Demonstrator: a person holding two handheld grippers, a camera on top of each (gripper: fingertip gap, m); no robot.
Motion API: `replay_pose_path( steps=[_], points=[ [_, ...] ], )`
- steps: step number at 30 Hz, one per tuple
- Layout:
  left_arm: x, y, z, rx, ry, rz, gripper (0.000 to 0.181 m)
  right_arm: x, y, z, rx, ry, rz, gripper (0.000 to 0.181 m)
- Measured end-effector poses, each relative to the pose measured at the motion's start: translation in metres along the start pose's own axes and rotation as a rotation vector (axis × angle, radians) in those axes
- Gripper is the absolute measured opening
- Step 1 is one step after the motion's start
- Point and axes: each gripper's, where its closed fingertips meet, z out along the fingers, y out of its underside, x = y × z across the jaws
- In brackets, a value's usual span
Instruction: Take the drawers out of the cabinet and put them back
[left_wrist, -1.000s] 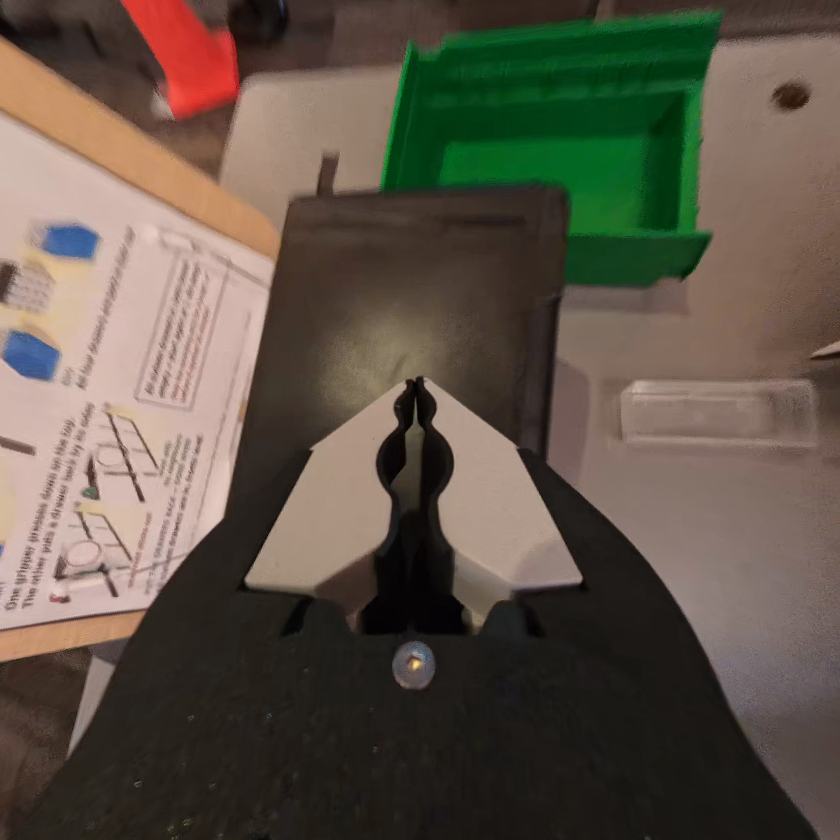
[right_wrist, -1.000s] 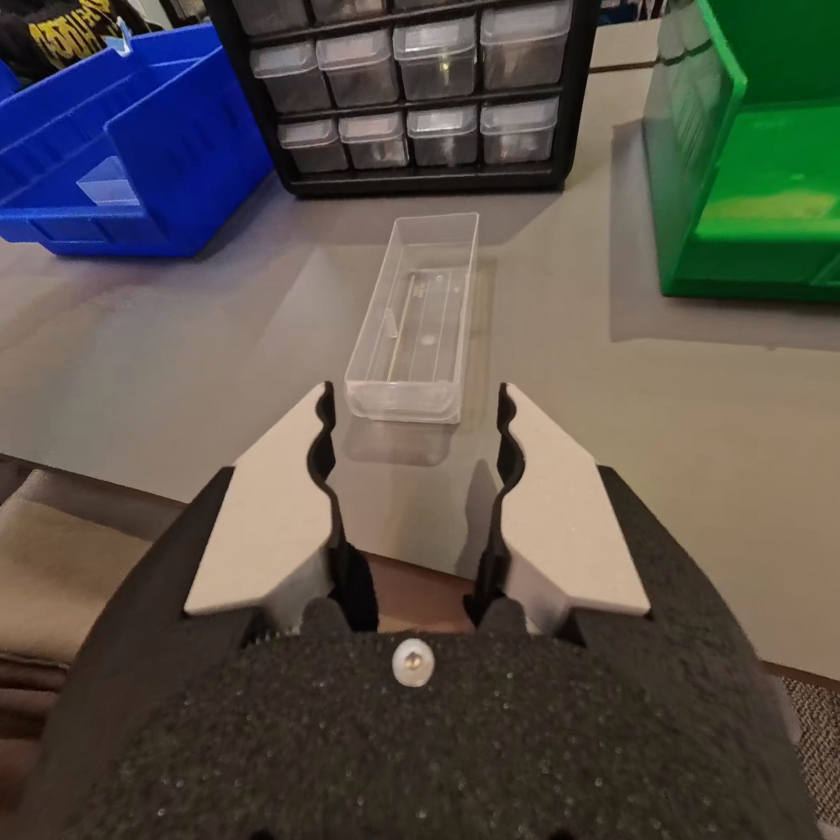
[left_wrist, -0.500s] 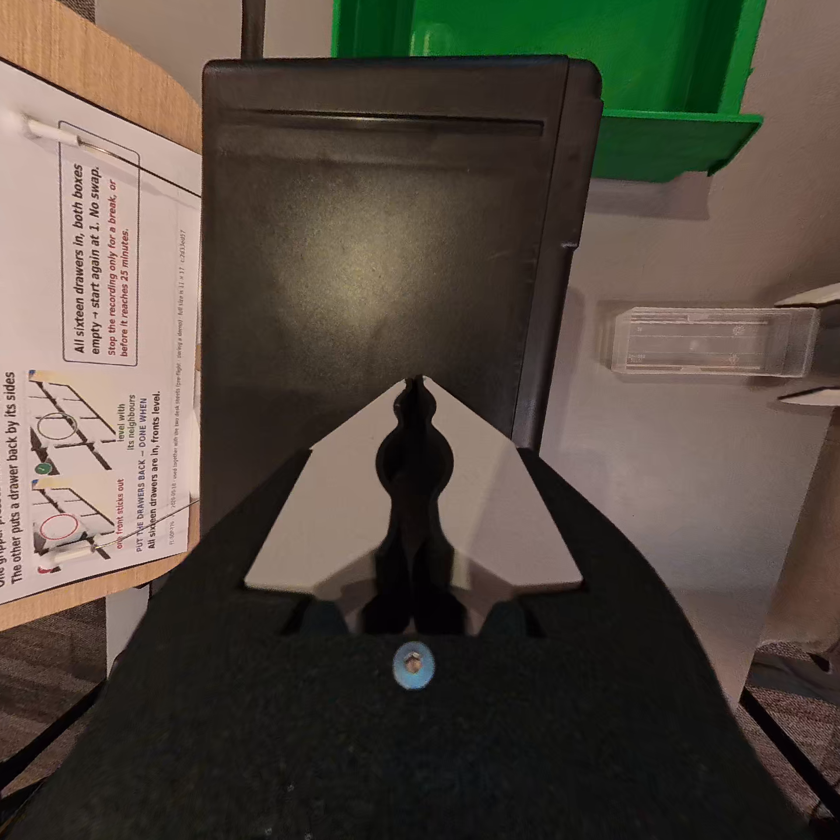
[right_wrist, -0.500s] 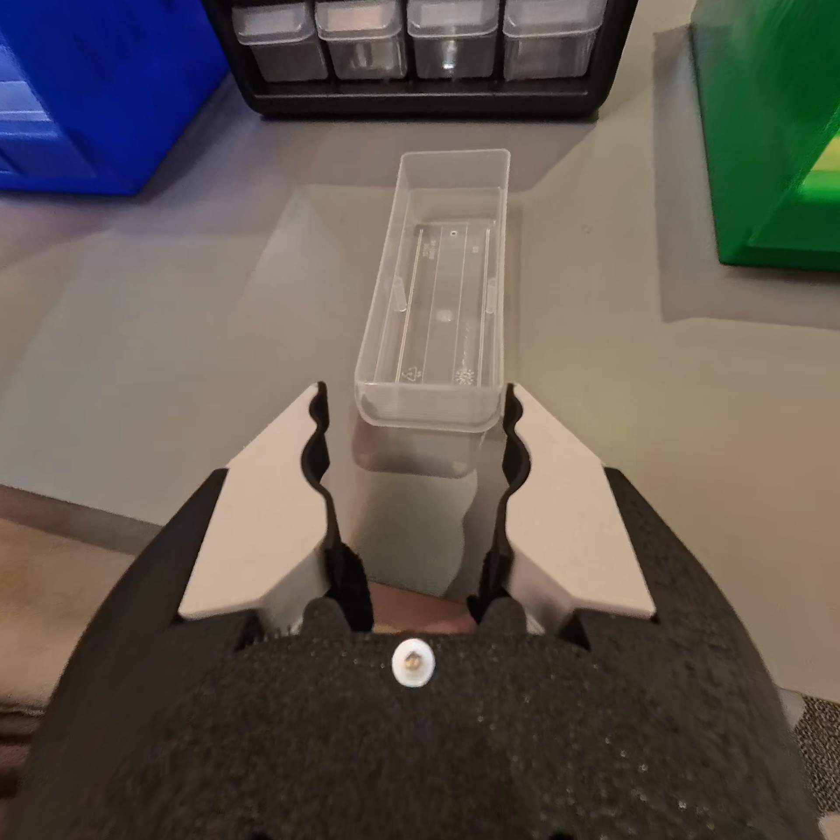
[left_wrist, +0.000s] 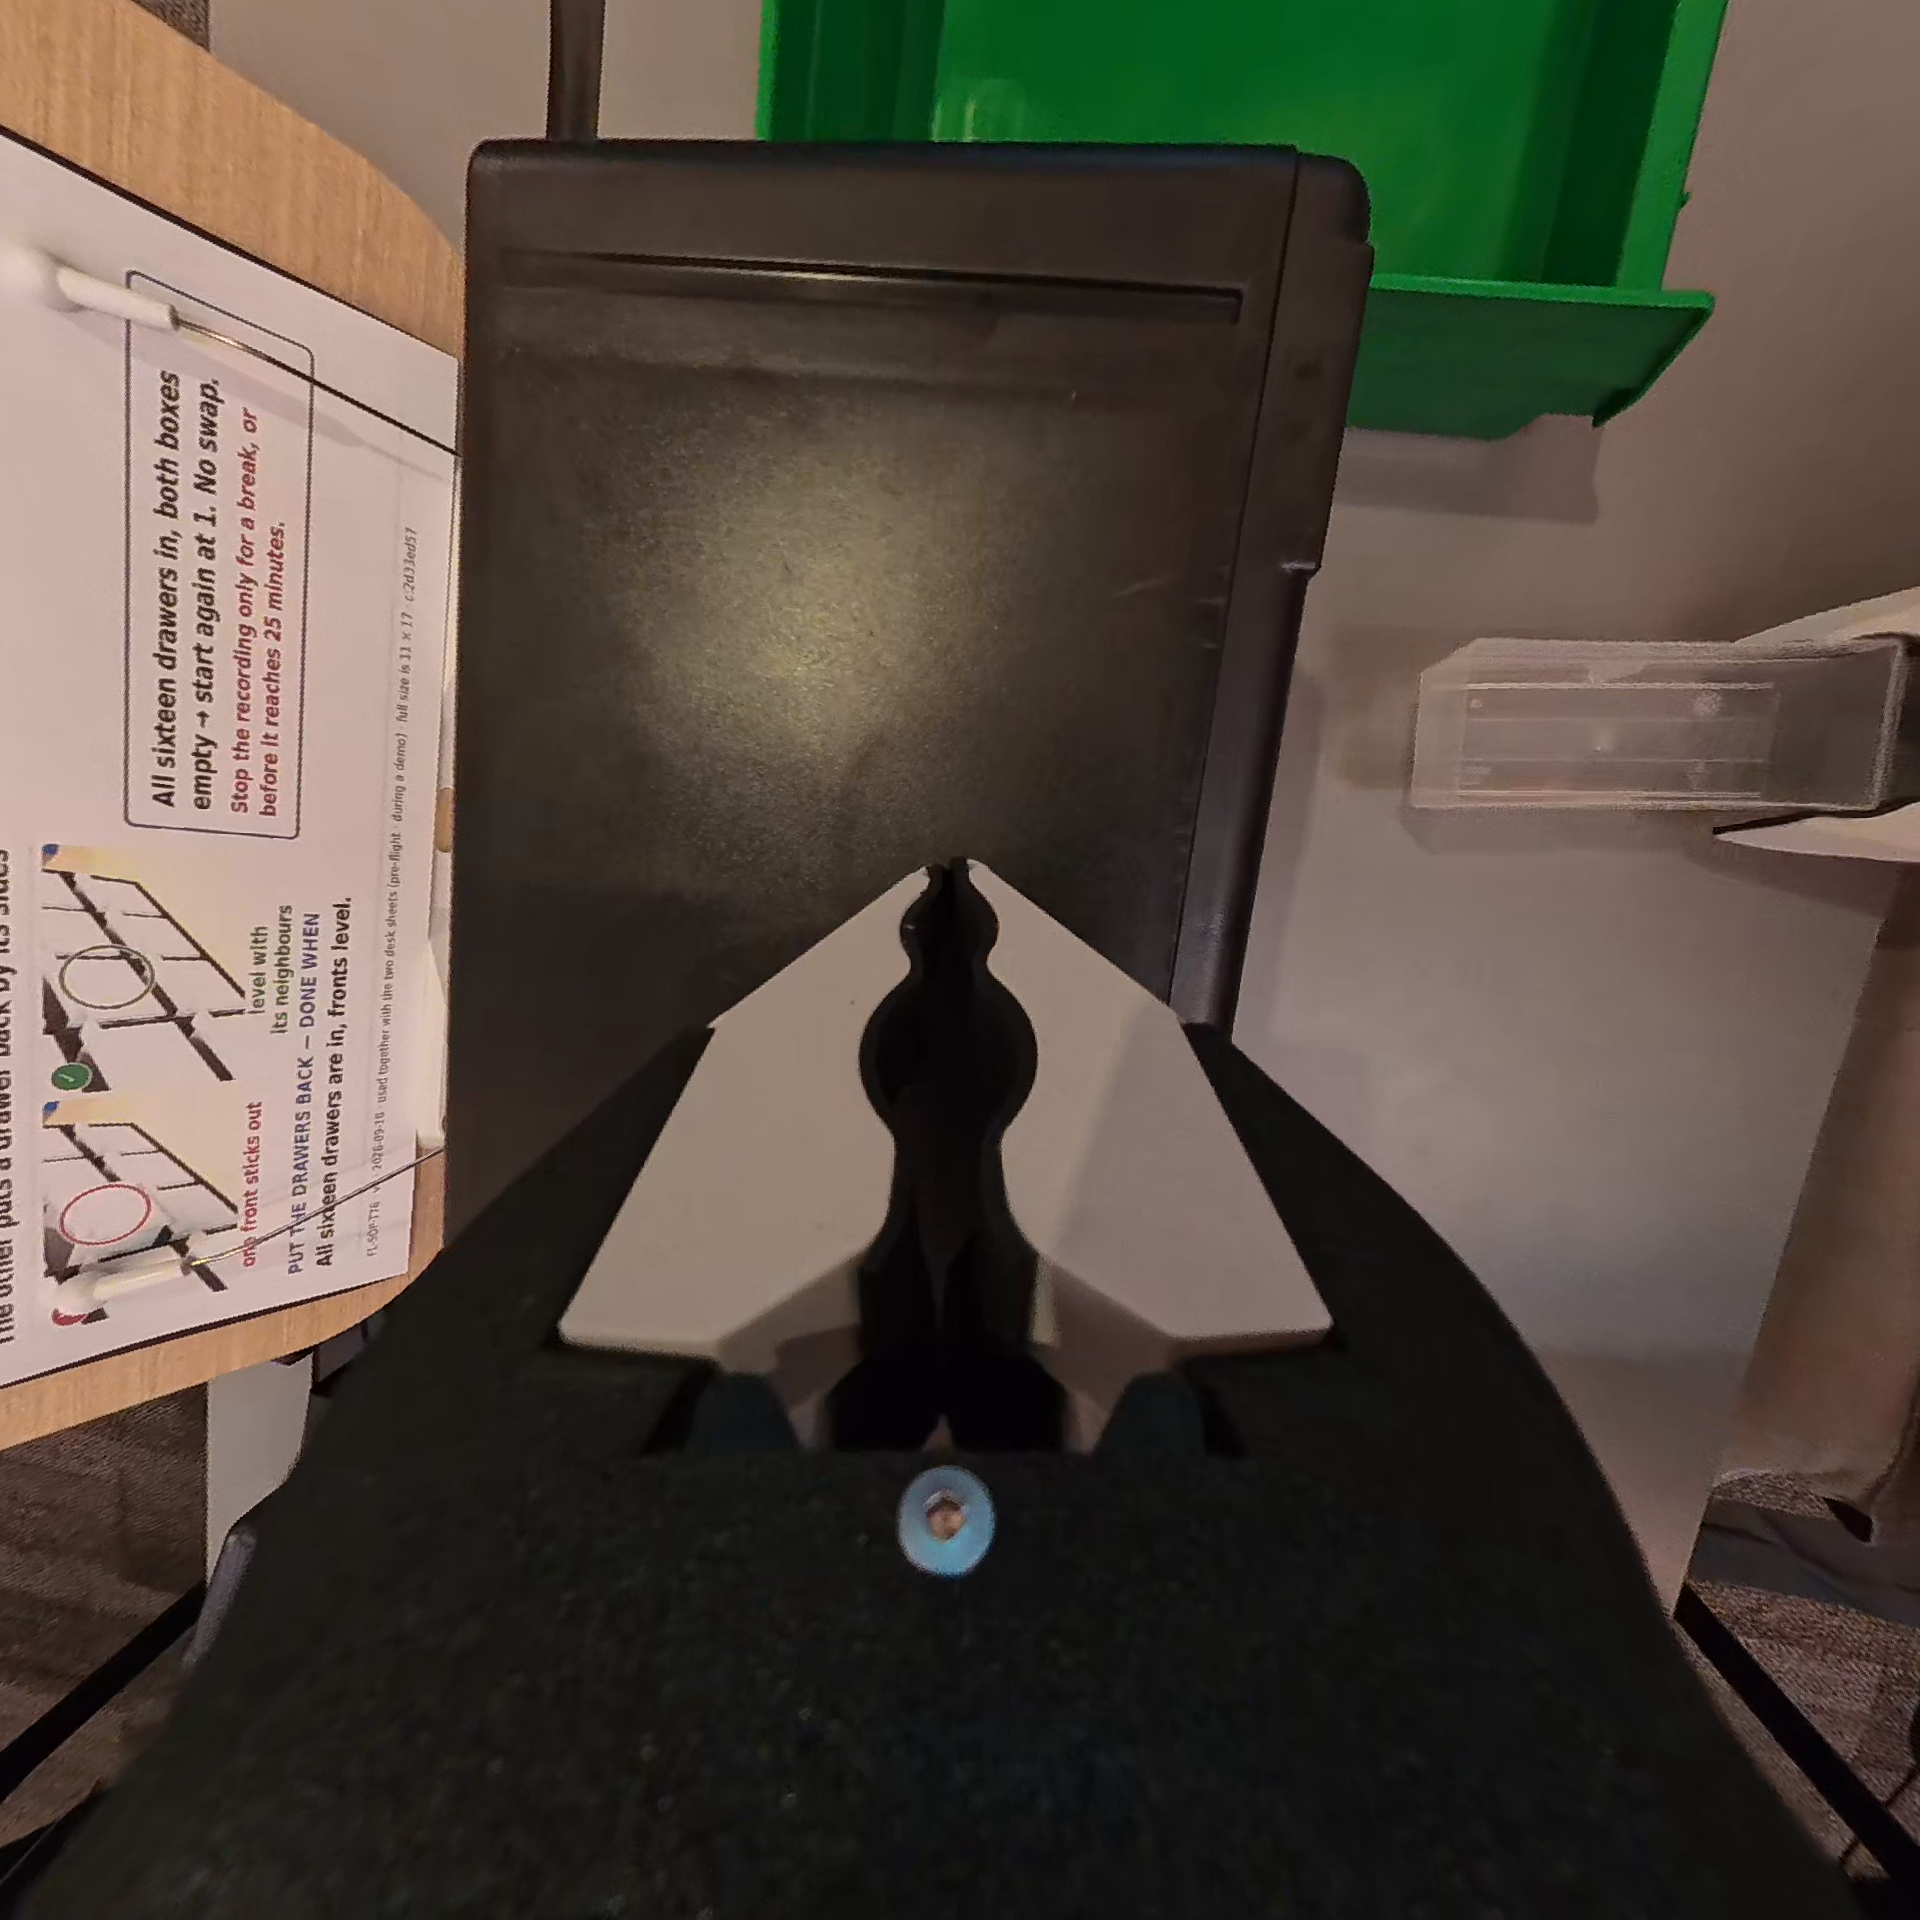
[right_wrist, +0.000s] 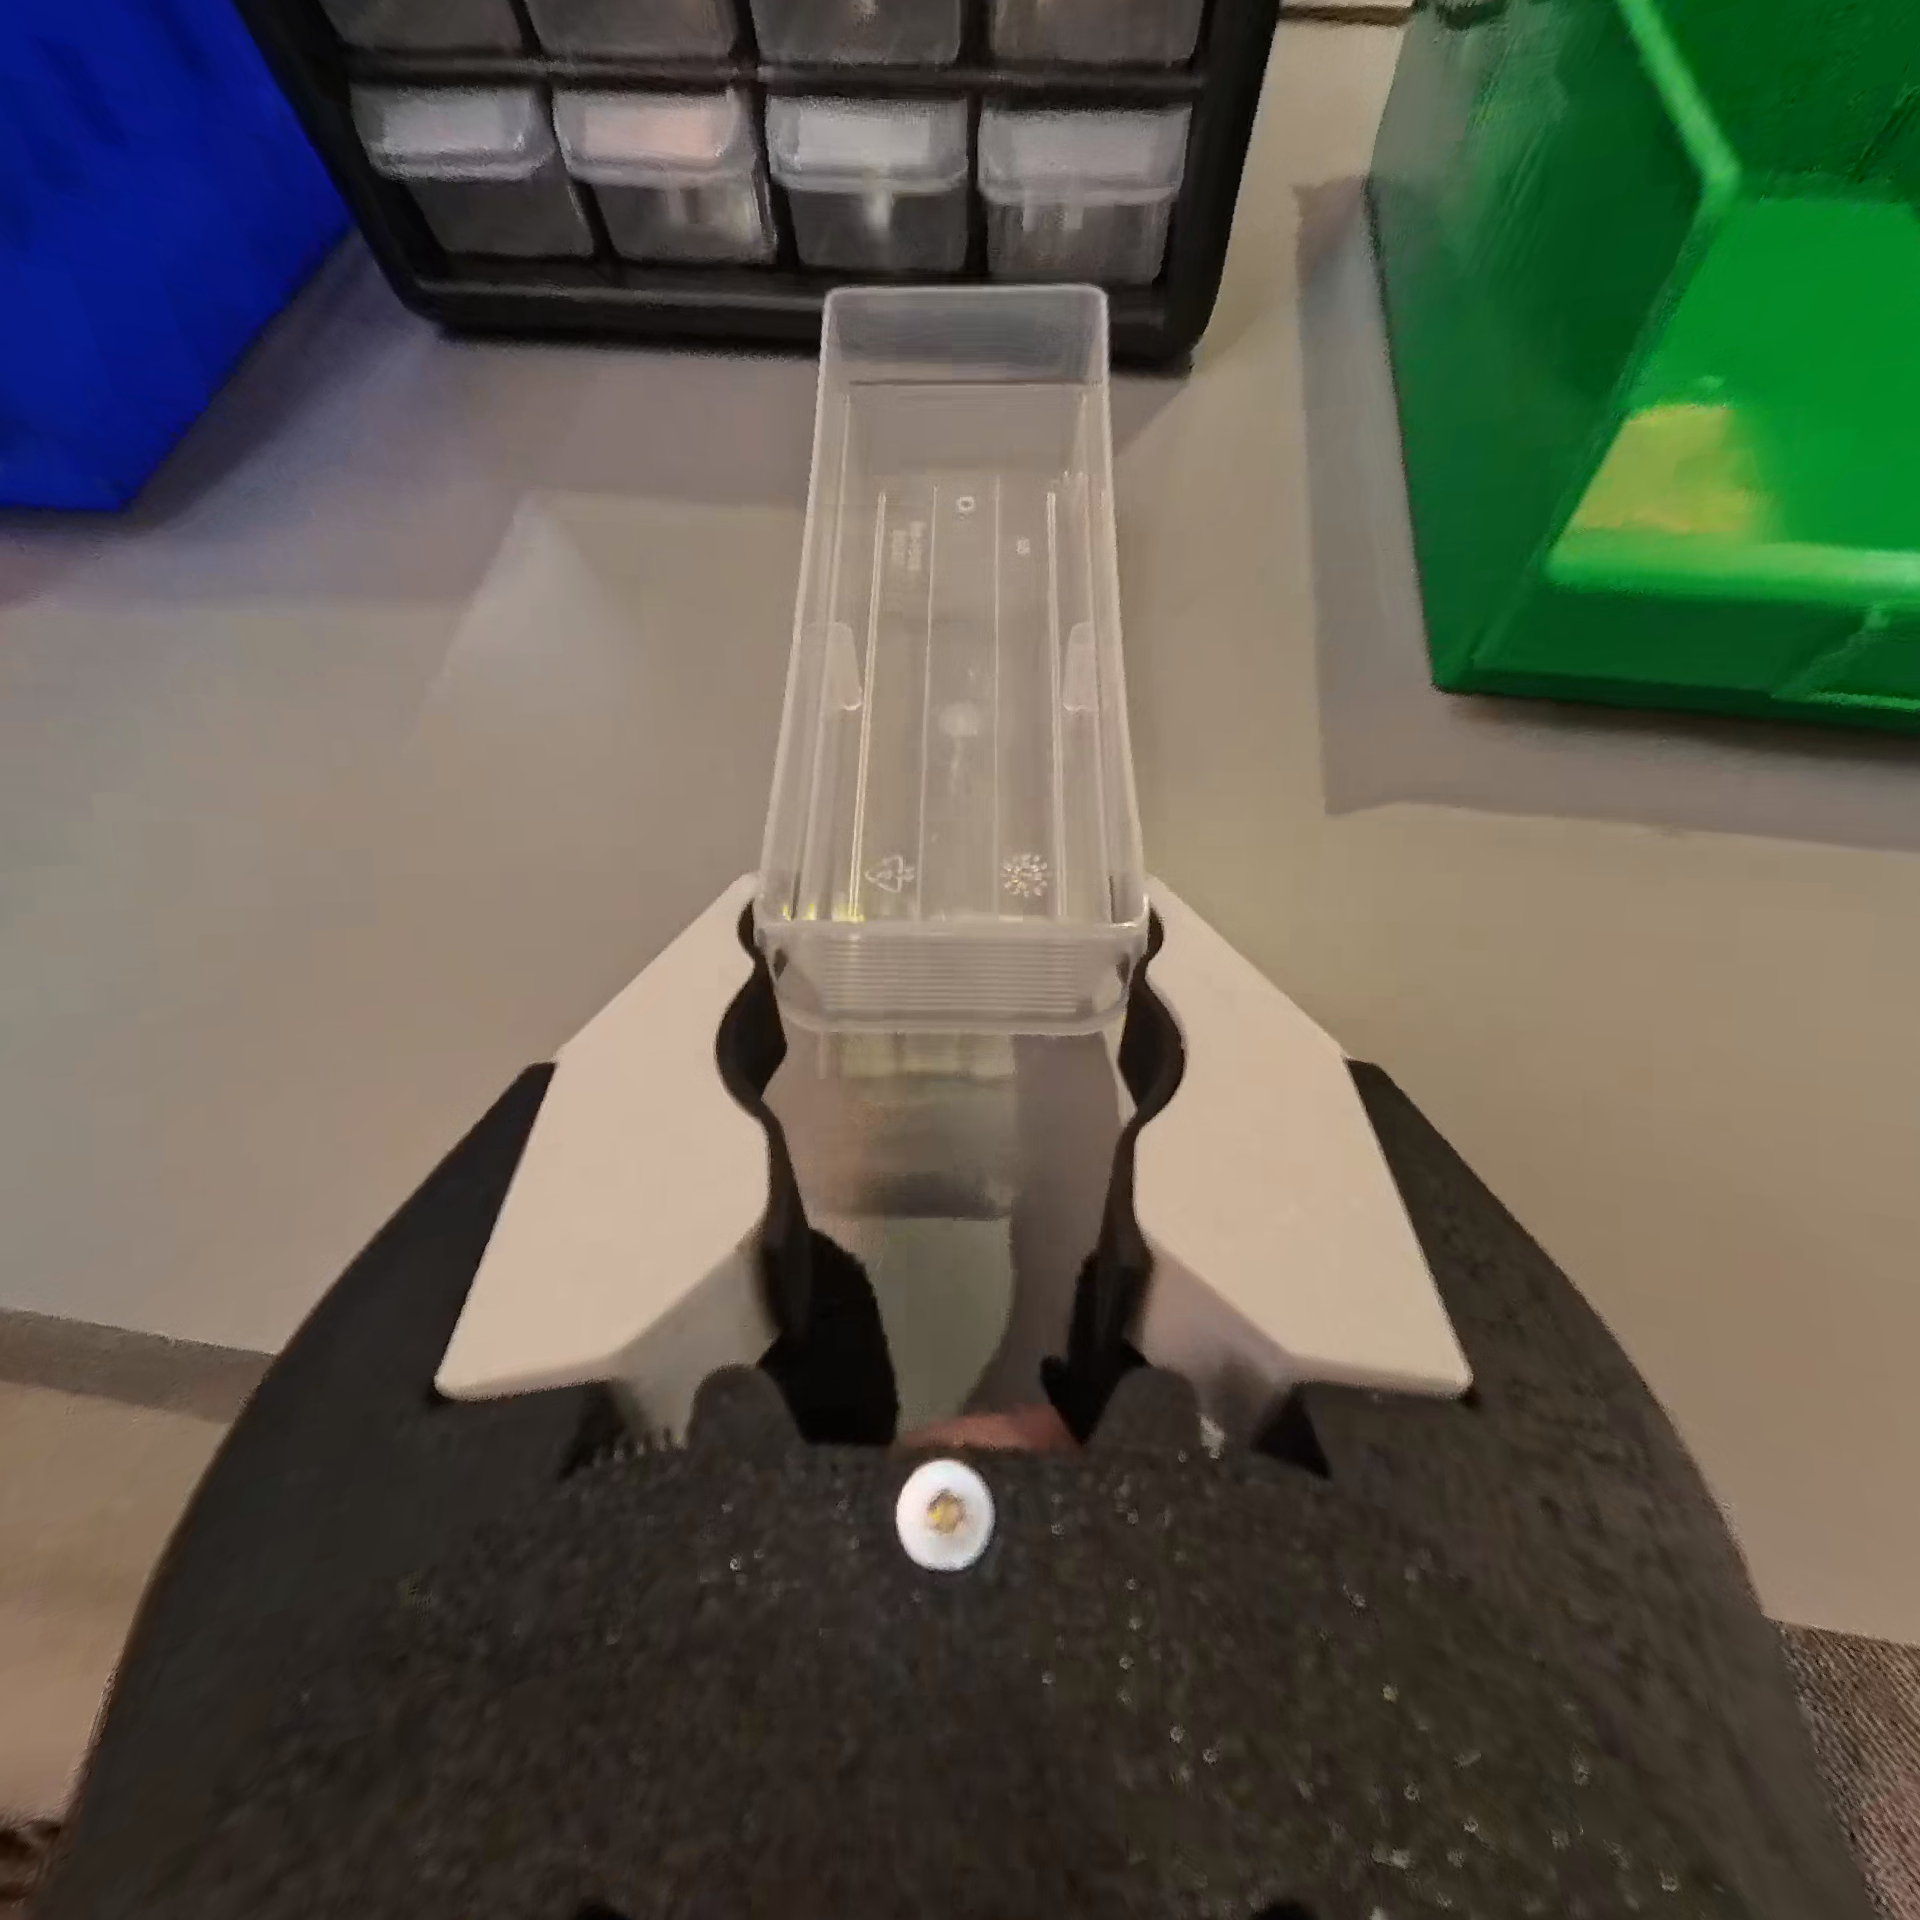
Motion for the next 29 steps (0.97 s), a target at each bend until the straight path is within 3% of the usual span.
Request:
replay_pose_path(
  steps=[6,14,29],
  points=[
    [0.000,0.000,0.000,-0.004,-0.014,0.002,0.000,0.014,-0.062,-0.014,0.096,0.026,-0.003,0.064],
    [0.000,0.001,0.000,-0.055,-0.042,0.010,0.000,0.022,-0.139,0.012,0.053,-0.006,0.031,0.064],
    [0.002,0.001,-0.001,-0.071,-0.040,0.012,0.000,0.022,-0.157,0.021,-0.029,0.002,0.048,0.064]
  ],
)
